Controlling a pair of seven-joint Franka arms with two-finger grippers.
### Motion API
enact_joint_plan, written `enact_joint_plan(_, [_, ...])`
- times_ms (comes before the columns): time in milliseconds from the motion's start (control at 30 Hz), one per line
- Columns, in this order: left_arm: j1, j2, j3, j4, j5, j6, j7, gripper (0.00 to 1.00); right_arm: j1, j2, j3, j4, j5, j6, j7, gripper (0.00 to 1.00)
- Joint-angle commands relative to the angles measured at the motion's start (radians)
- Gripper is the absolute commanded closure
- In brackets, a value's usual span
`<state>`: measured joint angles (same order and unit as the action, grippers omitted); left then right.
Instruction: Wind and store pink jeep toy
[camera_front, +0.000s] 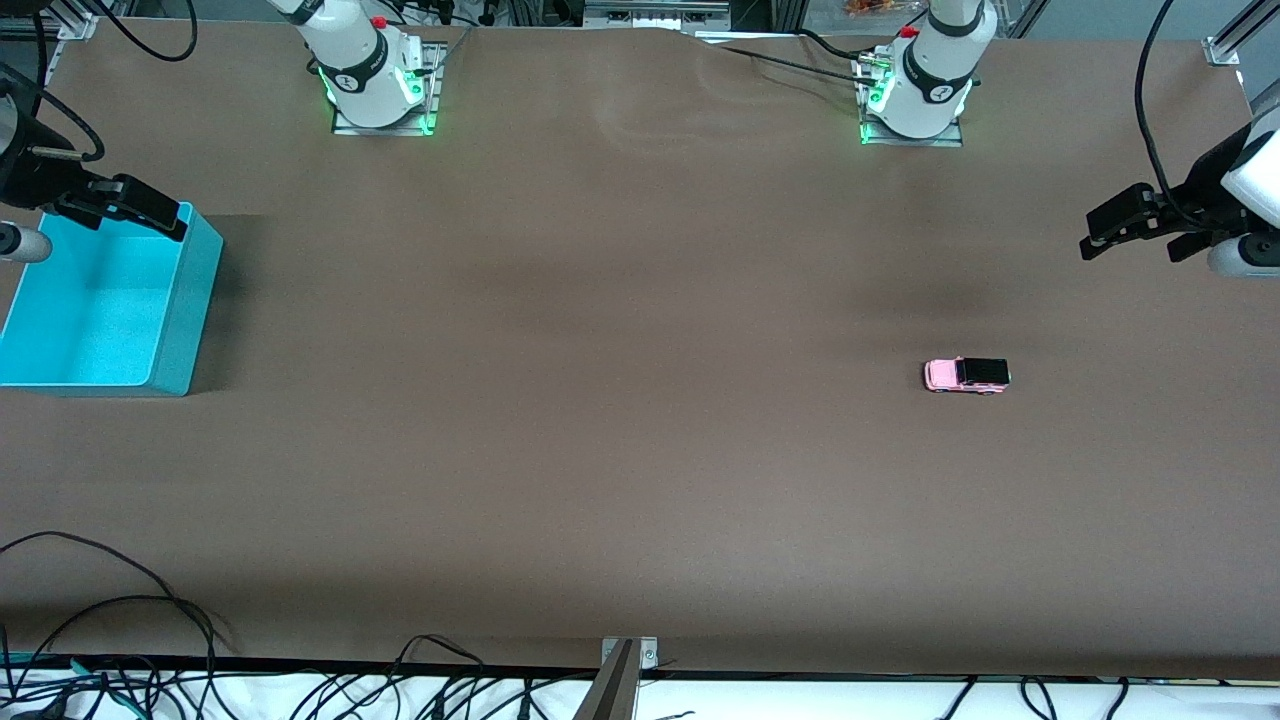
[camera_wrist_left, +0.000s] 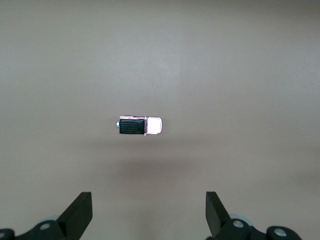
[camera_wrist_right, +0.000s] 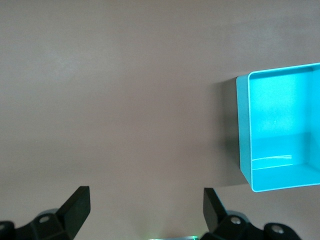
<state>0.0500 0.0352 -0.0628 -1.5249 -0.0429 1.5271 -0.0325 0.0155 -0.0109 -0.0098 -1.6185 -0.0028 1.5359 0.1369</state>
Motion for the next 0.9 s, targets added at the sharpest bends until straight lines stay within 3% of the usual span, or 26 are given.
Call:
enact_joint_plan(0, [0.001,0.002,0.008,0.006,-0.02,-0.015,0.019,0.0,0.0,-0.006,0.004,0.003,0.001,-0.014,-0.007,0.0])
enact_joint_plan(267, [0.002,0.0,0.008,0.011,0.047,-0.042,0.019,0.0,0.0,-0.006,0.004,0.0,0.001,-0.014,-0.013,0.0])
enact_joint_plan(867, [0.005,0.0,0.009,0.012,0.038,-0.039,0.019,0.0,0.0,-0.006,0.004,0.002,0.001,-0.028,-0.008,0.0])
